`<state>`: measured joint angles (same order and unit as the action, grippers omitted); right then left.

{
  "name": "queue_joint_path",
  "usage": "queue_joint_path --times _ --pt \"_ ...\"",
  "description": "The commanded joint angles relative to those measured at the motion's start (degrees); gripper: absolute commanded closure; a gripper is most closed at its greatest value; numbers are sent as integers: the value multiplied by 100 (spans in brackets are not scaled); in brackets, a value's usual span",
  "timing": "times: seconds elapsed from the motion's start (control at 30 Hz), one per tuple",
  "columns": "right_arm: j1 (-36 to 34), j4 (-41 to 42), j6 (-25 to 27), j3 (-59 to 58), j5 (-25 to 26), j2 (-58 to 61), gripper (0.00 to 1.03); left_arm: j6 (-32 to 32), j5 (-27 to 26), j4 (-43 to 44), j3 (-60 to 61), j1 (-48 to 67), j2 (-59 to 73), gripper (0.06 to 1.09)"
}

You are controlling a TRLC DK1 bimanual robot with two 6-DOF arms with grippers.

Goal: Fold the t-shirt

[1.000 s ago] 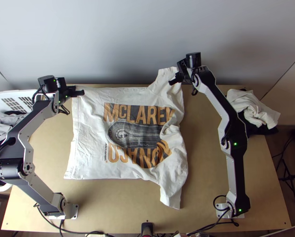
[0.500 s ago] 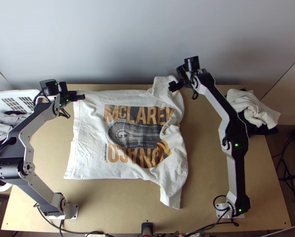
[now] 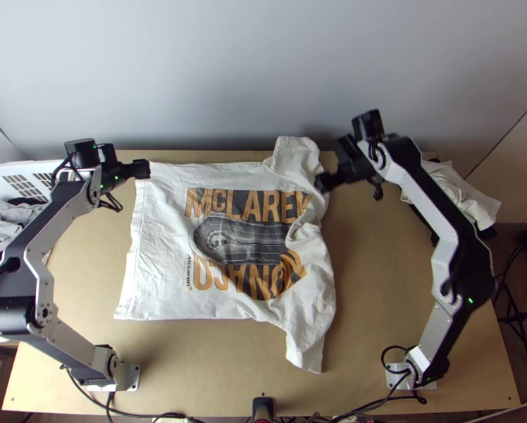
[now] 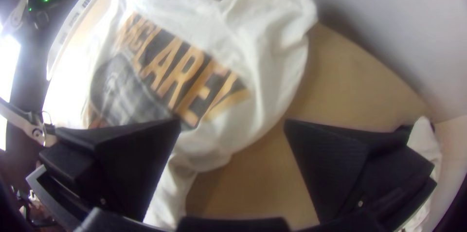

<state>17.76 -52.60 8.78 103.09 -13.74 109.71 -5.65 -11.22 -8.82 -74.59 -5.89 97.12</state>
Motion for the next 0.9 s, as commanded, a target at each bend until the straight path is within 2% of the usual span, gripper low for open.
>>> queue_joint_path --times 0.0,0.2,0.47,0.6,0.67,0.73,0.87 --pt "167 -462 -16 -1968 -674 -1154 4 -235 -460 -516 410 9 -897 11" --pt "448 -453 -16 -3058 -973 -1593 4 -252 -688 -779 1069 79 -1828 11" --pt "509 -260 1 -3330 -1325 -1567 4 -244 -750 -1043 1649 264 -2672 11" --pt "536 -66 10 -3506 -1333 -1479 16 -191 -750 -1219 1675 299 -2865 11" --pt "527 4 10 -3664 -1333 -1461 18 -182 -750 -1263 1667 308 -2936 11" --pt "518 109 45 -3902 -1325 -1461 34 -129 -759 -1315 1658 308 -2997 11" --pt "527 162 151 -4306 -1333 -1593 87 -85 -767 -1394 1667 299 -3050 11"
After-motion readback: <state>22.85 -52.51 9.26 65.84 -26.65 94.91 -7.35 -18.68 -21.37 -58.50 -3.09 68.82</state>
